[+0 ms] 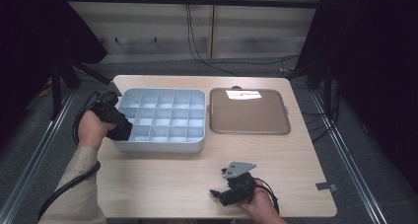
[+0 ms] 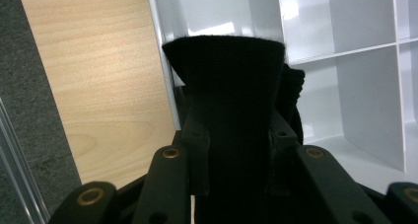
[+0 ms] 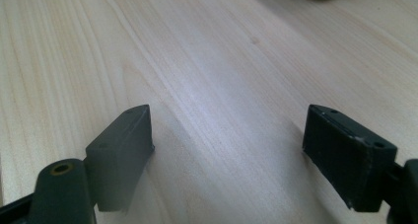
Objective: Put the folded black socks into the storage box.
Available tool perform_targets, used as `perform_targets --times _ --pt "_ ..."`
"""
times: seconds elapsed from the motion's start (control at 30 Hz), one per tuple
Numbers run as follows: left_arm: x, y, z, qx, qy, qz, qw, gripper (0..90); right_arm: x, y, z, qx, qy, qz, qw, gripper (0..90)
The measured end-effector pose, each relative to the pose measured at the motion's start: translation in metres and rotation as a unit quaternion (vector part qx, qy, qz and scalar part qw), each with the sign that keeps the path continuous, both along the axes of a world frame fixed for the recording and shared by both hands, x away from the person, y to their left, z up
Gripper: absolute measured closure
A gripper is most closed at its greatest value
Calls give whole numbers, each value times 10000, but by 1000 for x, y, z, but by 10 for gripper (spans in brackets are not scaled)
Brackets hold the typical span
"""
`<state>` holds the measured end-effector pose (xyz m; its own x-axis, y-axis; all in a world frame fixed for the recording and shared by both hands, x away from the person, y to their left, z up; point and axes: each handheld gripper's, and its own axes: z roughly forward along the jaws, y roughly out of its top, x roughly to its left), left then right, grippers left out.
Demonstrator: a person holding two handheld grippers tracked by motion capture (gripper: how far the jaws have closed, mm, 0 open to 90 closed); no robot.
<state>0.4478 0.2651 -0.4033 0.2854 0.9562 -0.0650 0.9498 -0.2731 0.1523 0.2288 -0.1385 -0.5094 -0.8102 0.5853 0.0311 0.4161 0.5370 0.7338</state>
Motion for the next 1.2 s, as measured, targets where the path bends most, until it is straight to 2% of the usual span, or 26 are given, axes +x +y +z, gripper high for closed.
perform_targets --times 0.2,0.3,0.5,0.87,0.93,1.0,1.2 --pt "-1 -1 -2 26 17 59 10000 701 0 0 0 -1 0 -3 10000 188" --pt "-1 -3 -3 83 94 32 9999 703 0 0 0 -2 -1 -1 10000 188" --pt "-1 -5 -4 189 59 -21 9998 703 0 0 0 -1 -1 0 10000 188" --pt "-3 -8 -9 197 99 -7 9998 701 0 0 0 6 -8 11 10000 188" --pt "-3 -8 -12 227 128 -54 9996 701 0 0 0 7 3 2 10000 188" --pt "-3 -10 -21 198 261 -49 9995 698 1 0 0 -6 -16 4 10000 188" --pt "-2 -12 -23 269 250 -109 9993 662 1 0 0 -7 -17 -1 10000 188"
